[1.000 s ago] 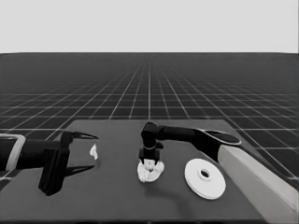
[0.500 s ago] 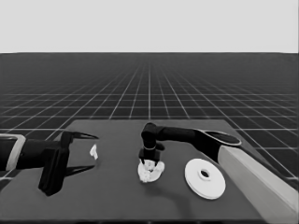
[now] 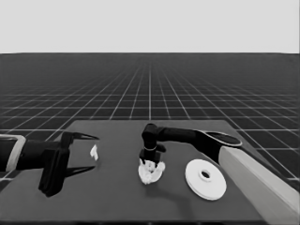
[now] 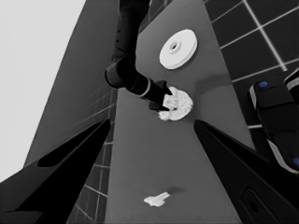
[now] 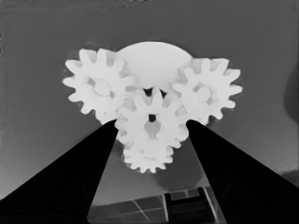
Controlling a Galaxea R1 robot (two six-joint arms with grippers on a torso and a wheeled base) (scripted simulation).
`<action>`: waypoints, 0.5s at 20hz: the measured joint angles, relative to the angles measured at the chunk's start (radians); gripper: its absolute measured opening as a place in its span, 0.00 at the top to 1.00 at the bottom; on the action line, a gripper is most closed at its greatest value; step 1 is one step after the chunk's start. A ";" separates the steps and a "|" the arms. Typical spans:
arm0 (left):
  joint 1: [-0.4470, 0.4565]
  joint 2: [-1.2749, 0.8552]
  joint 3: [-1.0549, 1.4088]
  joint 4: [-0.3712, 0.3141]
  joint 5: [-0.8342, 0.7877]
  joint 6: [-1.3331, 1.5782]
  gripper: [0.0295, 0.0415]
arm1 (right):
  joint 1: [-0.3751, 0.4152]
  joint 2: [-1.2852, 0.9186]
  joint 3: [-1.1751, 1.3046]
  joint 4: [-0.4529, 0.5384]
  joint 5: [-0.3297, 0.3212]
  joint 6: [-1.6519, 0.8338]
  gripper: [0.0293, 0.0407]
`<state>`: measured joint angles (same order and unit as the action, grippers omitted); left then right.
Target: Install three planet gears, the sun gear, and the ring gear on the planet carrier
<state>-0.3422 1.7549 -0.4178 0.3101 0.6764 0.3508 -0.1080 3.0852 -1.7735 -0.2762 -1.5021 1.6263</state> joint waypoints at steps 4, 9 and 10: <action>0.000 0.000 0.000 0.000 0.000 0.000 0.25 | 0.000 0.000 0.000 0.000 0.000 0.042 0.86; 0.000 0.000 0.000 0.000 0.000 0.000 0.25 | 0.000 0.000 0.000 0.000 0.000 0.094 0.86; 0.000 0.000 0.000 0.000 0.000 0.000 0.25 | 0.000 0.000 0.000 0.000 0.000 0.105 0.86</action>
<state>-0.3422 1.7549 -0.4178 0.3101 0.6764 0.3508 -0.1080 3.0852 -1.7735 -0.2762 -1.5021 1.7310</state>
